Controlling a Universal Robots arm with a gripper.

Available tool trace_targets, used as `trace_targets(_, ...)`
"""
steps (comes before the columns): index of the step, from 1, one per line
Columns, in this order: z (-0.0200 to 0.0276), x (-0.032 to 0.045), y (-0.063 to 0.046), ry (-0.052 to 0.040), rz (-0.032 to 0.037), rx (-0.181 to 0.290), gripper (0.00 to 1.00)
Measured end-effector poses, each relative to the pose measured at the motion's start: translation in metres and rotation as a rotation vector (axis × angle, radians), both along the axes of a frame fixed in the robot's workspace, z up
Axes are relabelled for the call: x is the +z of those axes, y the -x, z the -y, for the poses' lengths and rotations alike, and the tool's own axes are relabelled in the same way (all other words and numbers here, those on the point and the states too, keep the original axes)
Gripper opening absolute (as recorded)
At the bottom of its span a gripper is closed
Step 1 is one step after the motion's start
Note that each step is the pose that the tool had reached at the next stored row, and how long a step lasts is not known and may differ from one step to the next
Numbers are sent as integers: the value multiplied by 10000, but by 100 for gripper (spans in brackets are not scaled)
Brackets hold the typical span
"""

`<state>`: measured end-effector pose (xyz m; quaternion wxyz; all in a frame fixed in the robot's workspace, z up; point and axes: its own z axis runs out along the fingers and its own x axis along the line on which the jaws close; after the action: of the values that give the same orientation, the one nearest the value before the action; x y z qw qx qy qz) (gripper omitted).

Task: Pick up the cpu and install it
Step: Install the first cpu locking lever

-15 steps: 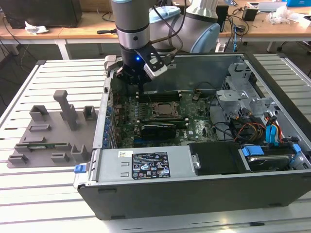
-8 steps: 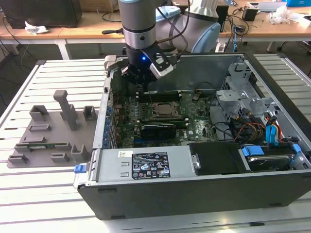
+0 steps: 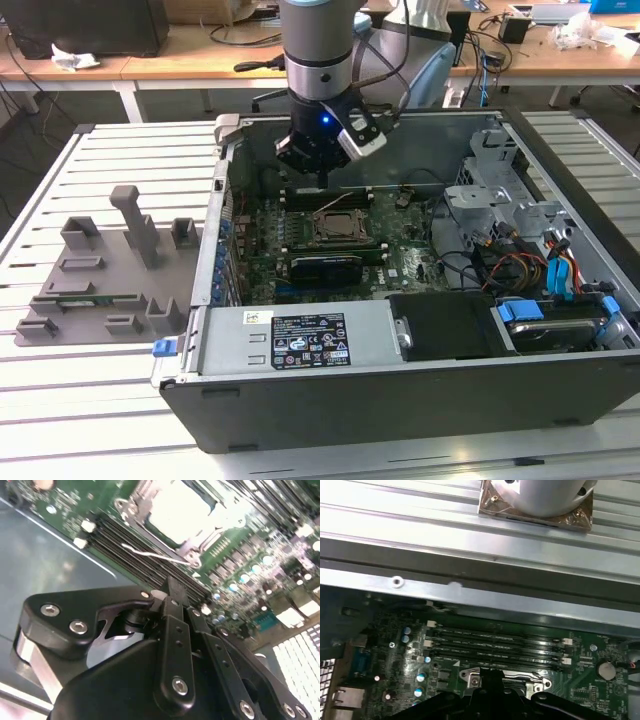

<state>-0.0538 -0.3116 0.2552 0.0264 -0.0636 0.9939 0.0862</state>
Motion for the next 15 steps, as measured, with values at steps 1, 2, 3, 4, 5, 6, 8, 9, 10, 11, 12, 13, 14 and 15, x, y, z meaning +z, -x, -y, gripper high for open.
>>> trace_targets(1, 0, 0, -1, -1, 1, -1, 11)
trace_targets(2, 0, -1, -1, -1, 2, -3, 11)
trace_targets(3, -1, -1, -1, -2, 2, -3, 11)
trace_targets(4, -1, -4, -2, -3, 4, -3, 11)
trace_targets(5, -1, -20, -2, 13, 3, -2, 11)
trace_targets(6, 0, -52, -2, 16, 4, -1, 11)
trace_targets(8, 0, -76, -2, 30, 6, -2, 11)
trace_targets(9, -1, -94, -1, 69, 7, -3, 11)
trace_targets(10, -1, -111, -2, 121, 8, -3, 11)
trace_targets(11, -1, -122, -2, 150, 7, -2, 11)
trace_targets(12, -1, -130, -2, 167, 7, -2, 11)
trace_targets(13, -1, -140, -2, 180, 7, -1, 11)
trace_targets(14, -1, -147, -2, 186, 7, -1, 11)
trace_targets(15, -1, -158, -2, 196, 8, -2, 11)
